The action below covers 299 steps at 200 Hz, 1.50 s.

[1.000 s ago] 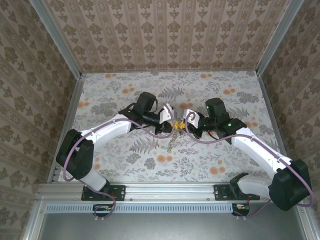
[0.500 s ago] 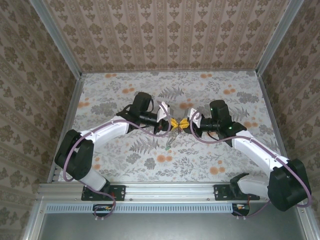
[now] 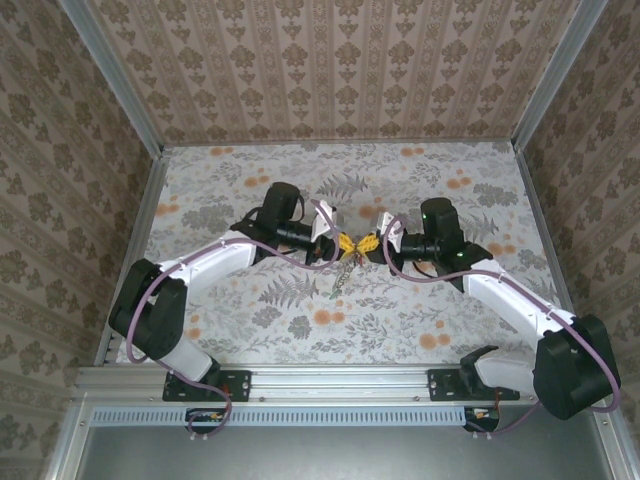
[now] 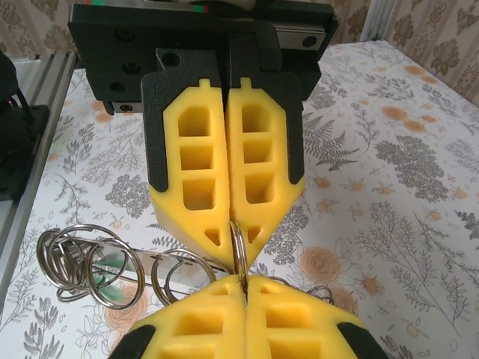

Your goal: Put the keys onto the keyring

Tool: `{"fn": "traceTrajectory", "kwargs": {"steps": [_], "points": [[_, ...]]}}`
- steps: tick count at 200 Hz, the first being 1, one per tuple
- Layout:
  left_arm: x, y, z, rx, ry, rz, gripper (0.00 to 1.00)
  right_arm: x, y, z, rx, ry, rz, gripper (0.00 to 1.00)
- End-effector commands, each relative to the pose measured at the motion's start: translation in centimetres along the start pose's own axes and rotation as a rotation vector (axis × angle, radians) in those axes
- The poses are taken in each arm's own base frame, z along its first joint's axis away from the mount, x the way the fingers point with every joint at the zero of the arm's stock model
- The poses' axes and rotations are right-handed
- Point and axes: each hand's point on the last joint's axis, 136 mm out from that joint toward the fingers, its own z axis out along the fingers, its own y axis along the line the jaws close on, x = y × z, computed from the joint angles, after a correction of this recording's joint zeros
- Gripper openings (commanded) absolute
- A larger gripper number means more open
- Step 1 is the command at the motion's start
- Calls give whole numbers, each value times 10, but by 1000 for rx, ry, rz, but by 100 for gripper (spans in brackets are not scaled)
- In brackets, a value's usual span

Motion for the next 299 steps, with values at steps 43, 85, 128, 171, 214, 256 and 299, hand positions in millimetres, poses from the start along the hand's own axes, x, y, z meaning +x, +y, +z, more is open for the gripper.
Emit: {"fn": "traceTrajectory", "kwargs": {"steps": [43, 85, 128, 171, 214, 256, 299], "points": [[-6, -15, 4, 37, 124, 117, 1, 1, 0, -3, 33, 161, -121, 0], [2, -14, 12, 32, 160, 119, 0, -7, 3, -2, 64, 182, -173, 0], [-29, -19, 6, 64, -29, 114, 0, 5, -1, 1, 81, 116, -114, 10], [-52, -32, 4, 129, -160, 89, 0, 3, 4, 1, 0, -3, -18, 18], [-49, -33, 2, 124, -160, 72, 0, 0, -3, -5, 14, -21, -10, 2], [-23, -30, 8, 68, 4, 77, 13, -6, -4, -10, 23, 41, -43, 0], [-2, -24, 15, 14, 143, 99, 13, -5, 1, -8, 34, 156, -120, 0]]}}
